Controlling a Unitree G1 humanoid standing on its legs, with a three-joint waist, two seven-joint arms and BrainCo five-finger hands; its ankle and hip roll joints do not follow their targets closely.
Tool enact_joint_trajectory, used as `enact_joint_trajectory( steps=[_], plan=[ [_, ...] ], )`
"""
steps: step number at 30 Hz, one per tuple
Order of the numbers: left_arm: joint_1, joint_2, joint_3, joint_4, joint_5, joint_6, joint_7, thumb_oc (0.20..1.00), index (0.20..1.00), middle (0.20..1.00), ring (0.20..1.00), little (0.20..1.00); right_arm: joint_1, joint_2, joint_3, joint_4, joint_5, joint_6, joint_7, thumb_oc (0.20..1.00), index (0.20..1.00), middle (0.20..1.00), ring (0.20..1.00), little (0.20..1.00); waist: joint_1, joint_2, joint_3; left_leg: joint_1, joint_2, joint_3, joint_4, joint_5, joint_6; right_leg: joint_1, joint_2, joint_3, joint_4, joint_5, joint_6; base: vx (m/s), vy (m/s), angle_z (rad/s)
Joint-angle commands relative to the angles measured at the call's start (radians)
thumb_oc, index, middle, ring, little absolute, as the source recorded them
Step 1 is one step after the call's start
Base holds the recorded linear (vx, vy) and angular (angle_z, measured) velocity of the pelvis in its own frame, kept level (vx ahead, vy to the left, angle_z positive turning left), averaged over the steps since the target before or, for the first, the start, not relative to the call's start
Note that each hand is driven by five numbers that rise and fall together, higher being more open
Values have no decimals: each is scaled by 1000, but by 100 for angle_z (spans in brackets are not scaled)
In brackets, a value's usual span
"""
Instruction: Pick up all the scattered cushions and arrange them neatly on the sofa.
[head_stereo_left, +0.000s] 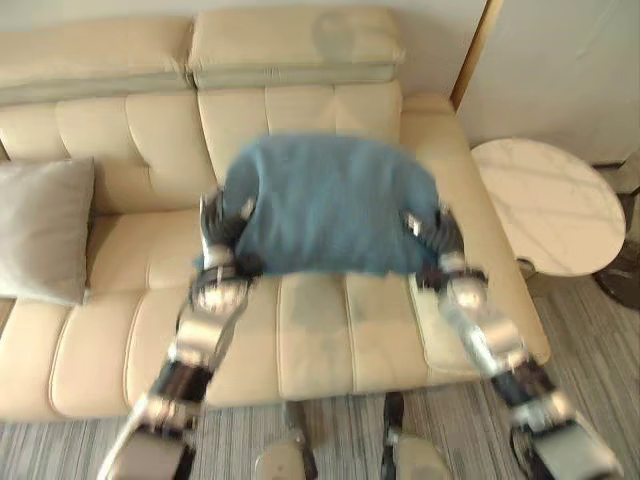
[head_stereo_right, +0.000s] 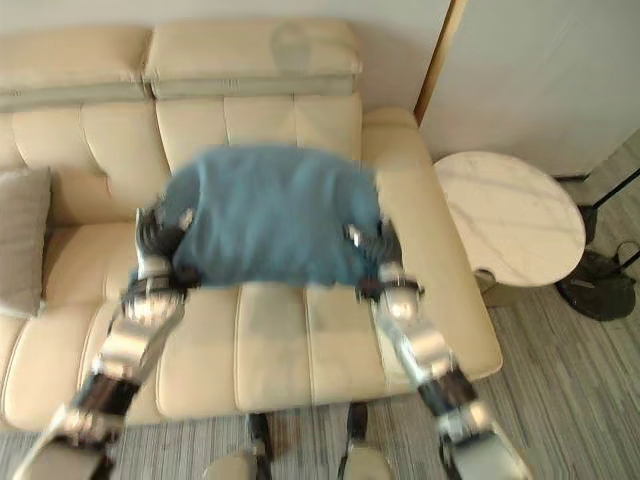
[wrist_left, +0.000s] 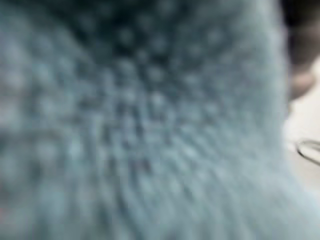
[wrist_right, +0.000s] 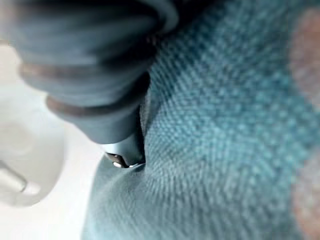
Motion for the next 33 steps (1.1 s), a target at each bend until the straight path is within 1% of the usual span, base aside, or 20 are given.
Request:
enact_joint_trajectory(
  steps=[1, 4, 5, 6, 7, 8, 11, 13, 14, 15, 16, 18, 19, 22, 24, 25, 26, 29, 31, 33],
  plan=[
    [-207, 33, -121, -87, 152, -149, 42, 200, 200, 200, 200, 200, -173, 83, 73, -155, -106, -174, -47, 200, 200, 200, 200, 200, 6, -67, 5, -18, -10, -58, 111, -206, -24, -47, -43, 56, 46, -135, 43, -78, -22, 5],
    [-369, 76, -180, 17, 188, -122, 84, 200, 200, 200, 200, 200, -320, 47, 85, -57, -143, -184, -110, 200, 200, 200, 200, 200, 12, -70, 26, -150, -1, -82, 172, -207, -23, -171, -52, 53, 93, -131, 48, -101, -48, -4],
    [-411, 91, -191, 37, 212, -111, 100, 200, 200, 200, 200, 200, -354, 44, 78, -38, -168, -180, -136, 200, 200, 200, 200, 200, 15, -70, 35, -193, 2, -92, 193, -209, -22, -209, -56, 51, 107, -129, 50, -60, -38, -1],
    [-418, 91, -195, 42, 212, -112, 101, 200, 200, 200, 200, 200, -360, 44, 76, -35, -168, -181, -137, 200, 200, 200, 200, 200, 14, -70, 29, -209, 3, -94, 202, -212, -22, -222, -56, 50, 112, -131, 49, -83, -40, 8],
    [-482, 106, -205, 75, 267, -90, 135, 200, 200, 200, 200, 200, -412, 30, 72, 0, -220, -177, -179, 200, 200, 200, 200, 200, 19, -69, 45, -286, 5, -113, 233, -215, -21, -289, -64, 48, 138, -133, 52, 24, -30, 16],
    [-526, 112, -221, 121, 287, -75, 151, 200, 200, 200, 200, 200, -446, 22, 80, 49, -236, -175, -201, 200, 200, 200, 200, 200, 22, -64, 37, -314, 7, -130, 245, -243, -26, -321, -61, 55, 162, -158, 61, 5, -38, 15],
    [-659, 123, -304, 290, 309, -37, 167, 200, 200, 200, 200, 200, -571, -1, 156, 247, -212, -160, -217, 200, 200, 200, 200, 200, 27, -68, 46, -405, 5, -147, 269, -242, -25, -409, -68, 57, 190, -158, 59, -8, 0, 27],
    [-721, 127, -357, 400, 322, -12, 156, 200, 200, 200, 200, 200, -616, -16, 223, 374, -200, -125, -197, 200, 200, 200, 200, 200, 29, -76, 51, -439, 3, -155, 275, -240, -22, -444, -68, 59, 198, -154, 58, -28, -2, 13],
    [-757, 121, -400, 476, 324, -1, 145, 598, 598, 598, 598, 598, -643, -20, 267, 454, -199, -114, -184, 517, 517, 517, 517, 517, 30, -80, 55, -455, 3, -155, 274, -237, -21, -461, -70, 59, 199, -149, 61, -8, -4, 11],
    [-768, 119, -405, 487, 322, -6, 146, 953, 953, 953, 953, 953, -652, -19, 268, 464, -197, -119, -182, 517, 517, 517, 517, 517, 30, -81, 56, -458, 3, -156, 274, -237, -21, -465, -70, 59, 199, -149, 61, -9, -27, 6],
    [-819, 116, -456, 579, 318, 21, 116, 1000, 1000, 1000, 1000, 1000, -691, -45, 325, 572, -220, -73, -168, 1000, 1000, 1000, 1000, 1000, 35, -86, 63, -477, -3, -160, 265, -231, -19, -475, -74, 52, 188, -142, 62, -1, -40, 4],
    [-835, 115, -473, 599, 318, 31, 97, 1000, 1000, 1000, 1000, 1000, -688, -67, 343, 636, -228, -29, -148, 1000, 1000, 1000, 1000, 1000, 39, -91, 71, -481, -13, -165, 249, -226, -18, -477, -75, 48, 178, -135, 67, -1, -43, 4],
    [-843, 114, -487, 633, 308, 25, 74, 1000, 1000, 1000, 1000, 1000, -696, -76, 352, 661, -222, -19, -131, 1000, 1000, 1000, 1000, 1000, 39, -94, 73, -483, -16, -166, 245, -221, -18, -476, -76, 46, 173, -131, 67, -4, -16, 6],
    [-857, 107, -510, 735, 251, 13, 17, 1000, 1000, 1000, 1000, 1000, -690, -85, 369, 752, -170, -10, -82, 1000, 1000, 1000, 1000, 1000, 43, -98, 79, -479, -22, -166, 231, -208, -19, -470, -78, 42, 162, -124, 68, -3, -4, 9],
    [-836, 88, -498, 782, 176, 3, -51, 1000, 1000, 1000, 1000, 1000, -673, -84, 376, 804, -104, 5, -24, 1000, 1000, 1000, 1000, 1000, 48, -102, 82, -464, -30, -167, 213, -200, -19, -457, -78, 37, 153, -120, 67, 2, -19, 7],
    [-827, 77, -478, 809, 107, -7, -91, 1000, 1000, 1000, 1000, 1000, -669, -83, 371, 825, -64, 14, -5, 1000, 1000, 1000, 1000, 1000, 49, -102, 84, -455, -32, -167, 205, -197, -19, -447, -78, 33, 148, -118, 67, 0, 11, 9],
    [-803, 58, -440, 841, -10, -23, -154, 1000, 1000, 1000, 1000, 1000, -658, -78, 364, 841, -31, 31, 21, 1000, 1000, 1000, 1000, 1000, 50, -103, 87, -446, -34, -167, 197, -193, -21, -438, -77, 30, 142, -115, 67, 1, 14, 11],
    [-730, 41, -355, 821, -270, -72, -275, 1000, 1000, 1000, 1000, 1000, -598, -71, 313, 840, 74, 40, 64, 1000, 1000, 1000, 1000, 1000, 50, -96, 85, -404, -41, -166, 172, -185, -28, -390, -73, 19, 120, -110, 68, -1, 15, 8],
    [-647, 40, -293, 781, -398, -84, -306, 1000, 1000, 1000, 1000, 1000, -537, -64, 270, 790, 109, 37, 64, 1000, 1000, 1000, 1000, 1000, 47, -94, 82, -357, -45, -165, 155, -183, -30, -344, -70, 13, 103, -107, 68, 5, 14, 2],
    [-533, 44, -208, 705, -530, -103, -325, 1000, 1000, 1000, 1000, 1000, -445, -46, 189, 705, 136, 22, 38, 1000, 1000, 1000, 1000, 1000, 44, -93, 79, -311, -47, -163, 139, -185, -32, -297, -65, 9, 89, -106, 68, 22, 40, 1]
  ],
)
